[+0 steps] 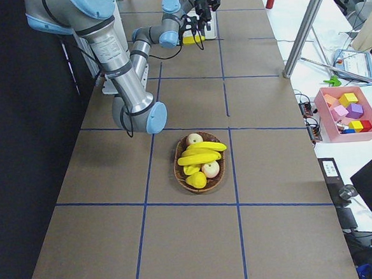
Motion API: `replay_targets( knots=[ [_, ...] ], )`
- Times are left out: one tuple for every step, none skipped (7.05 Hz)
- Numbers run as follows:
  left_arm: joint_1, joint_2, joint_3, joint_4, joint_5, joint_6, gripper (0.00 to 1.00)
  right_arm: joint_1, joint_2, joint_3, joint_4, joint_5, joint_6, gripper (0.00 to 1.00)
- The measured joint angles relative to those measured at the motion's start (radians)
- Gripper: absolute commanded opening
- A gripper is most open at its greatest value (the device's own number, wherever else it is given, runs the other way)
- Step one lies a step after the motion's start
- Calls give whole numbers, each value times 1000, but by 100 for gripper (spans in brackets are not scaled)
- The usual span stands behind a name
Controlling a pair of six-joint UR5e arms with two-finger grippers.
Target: Transfer all bananas from basket to plate
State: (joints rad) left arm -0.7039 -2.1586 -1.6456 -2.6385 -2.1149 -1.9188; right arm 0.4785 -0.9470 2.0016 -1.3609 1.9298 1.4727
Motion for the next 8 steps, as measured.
replay_targets(
  knots=[
    [20, 1, -2, -1, 0, 24, 95, 0, 0, 0, 1, 0, -5, 2],
    [34, 2, -3, -1, 0, 39, 93, 1, 0, 0, 2, 0, -7, 2],
    [42, 5, -3, -2, 0, 44, 90, 1, 0, 0, 3, 0, -7, 2],
    [46, 8, -4, -3, 0, 46, 78, 1, -1, -1, 3, 0, -7, 2],
    [48, 10, -6, -4, 0, 46, 36, 2, -1, -1, 3, 0, -7, 2],
    [49, 11, -11, -4, 0, 42, 5, 3, -3, -2, 3, 0, -7, 7],
    [50, 12, -19, -3, 0, 39, 0, 4, -3, -2, 2, 0, -7, 49],
    [51, 13, -24, -3, 0, 37, 0, 4, -3, -3, 2, 0, -4, 99]
  ],
)
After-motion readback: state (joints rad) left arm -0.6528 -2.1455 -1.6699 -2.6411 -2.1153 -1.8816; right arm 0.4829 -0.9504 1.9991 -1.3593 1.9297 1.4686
